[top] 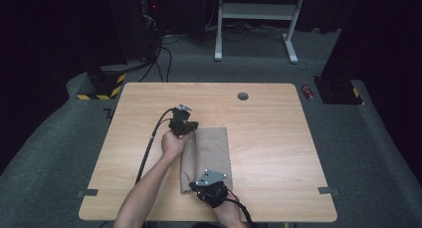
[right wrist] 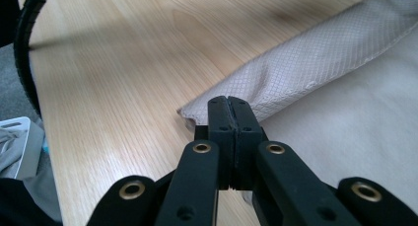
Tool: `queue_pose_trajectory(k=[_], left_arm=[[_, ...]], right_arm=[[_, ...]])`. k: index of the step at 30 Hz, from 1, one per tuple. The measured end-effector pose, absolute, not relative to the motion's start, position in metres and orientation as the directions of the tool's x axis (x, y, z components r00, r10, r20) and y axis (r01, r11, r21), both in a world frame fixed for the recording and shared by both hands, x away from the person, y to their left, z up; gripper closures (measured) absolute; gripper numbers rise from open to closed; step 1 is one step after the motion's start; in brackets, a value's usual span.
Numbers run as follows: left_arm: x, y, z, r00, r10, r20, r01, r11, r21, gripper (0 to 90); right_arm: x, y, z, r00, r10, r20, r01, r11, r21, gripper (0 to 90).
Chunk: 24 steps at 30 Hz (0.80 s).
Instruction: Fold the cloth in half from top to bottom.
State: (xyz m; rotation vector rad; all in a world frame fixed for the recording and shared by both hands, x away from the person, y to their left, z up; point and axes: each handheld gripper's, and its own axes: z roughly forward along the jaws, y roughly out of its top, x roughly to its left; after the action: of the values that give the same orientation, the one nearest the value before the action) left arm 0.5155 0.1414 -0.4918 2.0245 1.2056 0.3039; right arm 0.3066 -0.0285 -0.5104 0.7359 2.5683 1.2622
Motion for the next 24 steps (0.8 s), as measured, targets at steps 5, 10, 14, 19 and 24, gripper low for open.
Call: queue_pose_trajectory(k=[5,10,14,19,24], left_arm=[[0.517,0.136,-0.494,0.528,0.831,-0.173,0.66,-0.273,0.7,89.7],[0.517,0.13,-0.494,0.543,0.825,-0.154,0.648,-0.295,0.703,89.6],[0.518,0.126,-0.495,0.548,0.822,-0.155,0.645,-0.297,0.704,89.6],[0.519,0.122,-0.496,0.543,0.824,-0.159,0.649,-0.292,0.703,89.6],[0.521,0.119,-0.499,0.532,0.835,-0.141,0.65,-0.296,0.7,89.6]], right_arm=[[0.305,-0.037,-0.514,-0.851,0.524,0.046,0.358,0.513,0.78,89.4],[0.303,-0.043,-0.516,-0.841,0.538,0.05,0.372,0.51,0.776,89.4],[0.302,-0.047,-0.518,-0.836,0.547,0.048,0.376,0.507,0.775,89.4],[0.301,-0.055,-0.518,-0.825,0.563,0.047,0.384,0.498,0.778,89.4],[0.303,-0.066,-0.518,-0.808,0.587,0.051,0.401,0.485,0.777,89.4]])
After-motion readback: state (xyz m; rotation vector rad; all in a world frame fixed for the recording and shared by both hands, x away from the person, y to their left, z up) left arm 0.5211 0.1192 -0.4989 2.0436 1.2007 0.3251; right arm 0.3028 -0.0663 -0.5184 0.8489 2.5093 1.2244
